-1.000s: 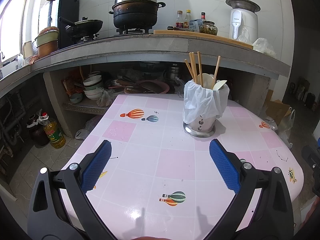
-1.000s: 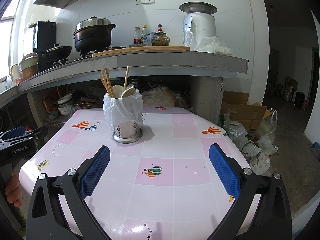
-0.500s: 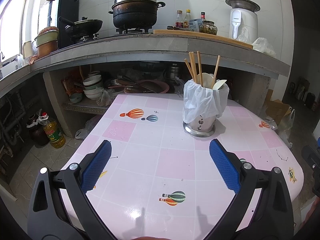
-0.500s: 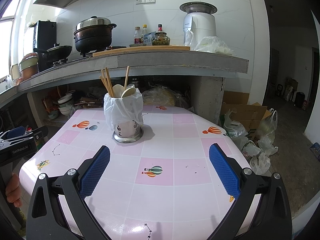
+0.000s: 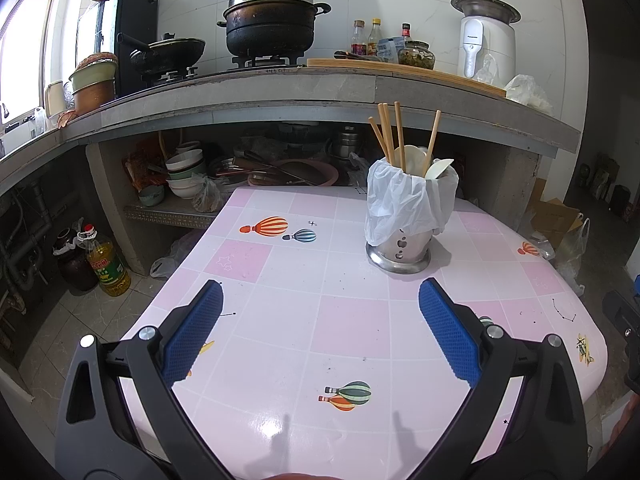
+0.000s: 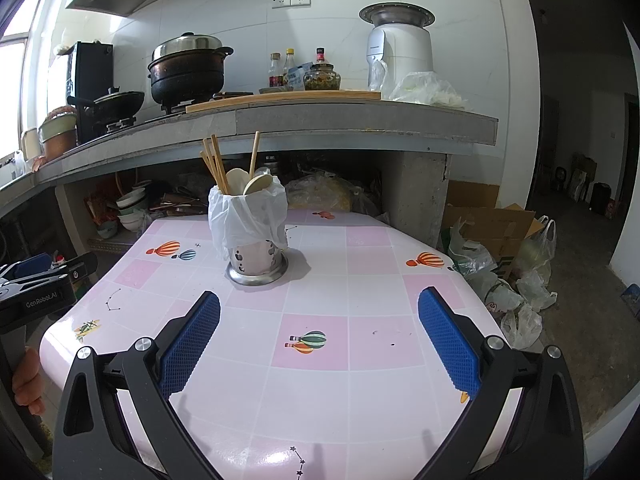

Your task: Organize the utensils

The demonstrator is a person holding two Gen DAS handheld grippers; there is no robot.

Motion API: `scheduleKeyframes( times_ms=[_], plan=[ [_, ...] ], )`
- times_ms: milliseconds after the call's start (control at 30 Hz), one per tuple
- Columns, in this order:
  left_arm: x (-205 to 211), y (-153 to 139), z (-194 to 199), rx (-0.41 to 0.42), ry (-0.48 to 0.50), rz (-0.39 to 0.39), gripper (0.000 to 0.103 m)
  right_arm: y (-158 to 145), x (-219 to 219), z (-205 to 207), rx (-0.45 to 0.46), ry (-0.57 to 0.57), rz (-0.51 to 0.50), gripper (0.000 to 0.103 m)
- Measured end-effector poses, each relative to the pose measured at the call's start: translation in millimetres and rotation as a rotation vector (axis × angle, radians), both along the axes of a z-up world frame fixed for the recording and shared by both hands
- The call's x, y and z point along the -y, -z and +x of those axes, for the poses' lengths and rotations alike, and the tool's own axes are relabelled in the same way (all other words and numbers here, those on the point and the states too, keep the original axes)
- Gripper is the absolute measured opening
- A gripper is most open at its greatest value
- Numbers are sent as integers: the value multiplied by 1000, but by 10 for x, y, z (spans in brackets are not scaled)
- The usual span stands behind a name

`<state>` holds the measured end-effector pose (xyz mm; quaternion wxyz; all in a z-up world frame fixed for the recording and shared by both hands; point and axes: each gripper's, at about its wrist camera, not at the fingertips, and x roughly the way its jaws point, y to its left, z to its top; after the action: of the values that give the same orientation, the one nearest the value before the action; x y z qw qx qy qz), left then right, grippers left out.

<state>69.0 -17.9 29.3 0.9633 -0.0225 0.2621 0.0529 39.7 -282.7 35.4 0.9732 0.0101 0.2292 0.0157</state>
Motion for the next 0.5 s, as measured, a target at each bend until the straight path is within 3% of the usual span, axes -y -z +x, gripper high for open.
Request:
scheduleKeyframes(
  times_ms=[500],
  plan=[
    [0, -2, 3, -1, 0, 0, 95, -1, -13, -1, 1, 0, 0, 97]
  ],
)
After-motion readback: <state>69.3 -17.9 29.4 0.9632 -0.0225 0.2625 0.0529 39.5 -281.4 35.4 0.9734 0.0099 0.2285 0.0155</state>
